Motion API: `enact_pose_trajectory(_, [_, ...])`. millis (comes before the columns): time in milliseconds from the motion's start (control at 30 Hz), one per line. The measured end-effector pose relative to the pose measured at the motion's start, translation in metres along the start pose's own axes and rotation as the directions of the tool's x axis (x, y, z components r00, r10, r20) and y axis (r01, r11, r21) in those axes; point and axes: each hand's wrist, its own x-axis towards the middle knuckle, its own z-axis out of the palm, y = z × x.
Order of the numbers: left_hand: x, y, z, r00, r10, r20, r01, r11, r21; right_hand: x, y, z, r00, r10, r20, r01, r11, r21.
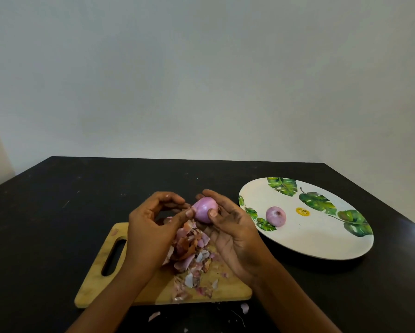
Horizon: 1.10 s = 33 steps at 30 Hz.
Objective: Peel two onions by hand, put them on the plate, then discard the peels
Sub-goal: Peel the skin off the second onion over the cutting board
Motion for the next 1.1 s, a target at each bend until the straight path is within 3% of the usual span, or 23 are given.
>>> enact_pose_trajectory(267, [-0.004, -0.006, 0.006, 0.987, -0.114, -0.115, 0.118, 0.993, 0.03, -0.001, 0.012, 0.002, 0.995, -0.097, 0.026, 0.101, 0.976, -0.192])
enact_pose_trajectory(433, [-0.002, -0.004, 0.007, 0.975, -0.169, -0.146, 0.165, 0.986, -0.034, -0.002, 0.011, 0.002, 0.996, -0.083, 0.035, 0.088, 0.981, -0.171])
enact_pose_trajectory(700, [-0.001, 0.0, 0.003, 0.971, -0.139, -0.196, 0.14, 0.99, -0.013, -0.005, 0.013, 0.006, 0.996, -0.08, 0.046, 0.085, 0.987, -0.135])
enact_pose_trajectory(867, [0.001, 0.001, 0.003, 0.97, -0.138, -0.199, 0.141, 0.99, -0.001, -0.005, 0.014, 0.004, 0.993, -0.112, 0.038, 0.118, 0.962, -0.247])
enact_pose_trajectory(1000, [0.002, 0.002, 0.001, 0.964, -0.208, -0.164, 0.187, 0.973, -0.135, -0.006, 0.011, 0.006, 0.997, -0.05, 0.063, 0.056, 0.994, -0.095])
enact_pose_trajectory(1100, [0.009, 0.007, -0.007, 0.951, -0.309, -0.026, 0.292, 0.92, -0.26, -0.005, 0.009, 0.005, 0.998, -0.019, 0.056, 0.021, 0.999, -0.038])
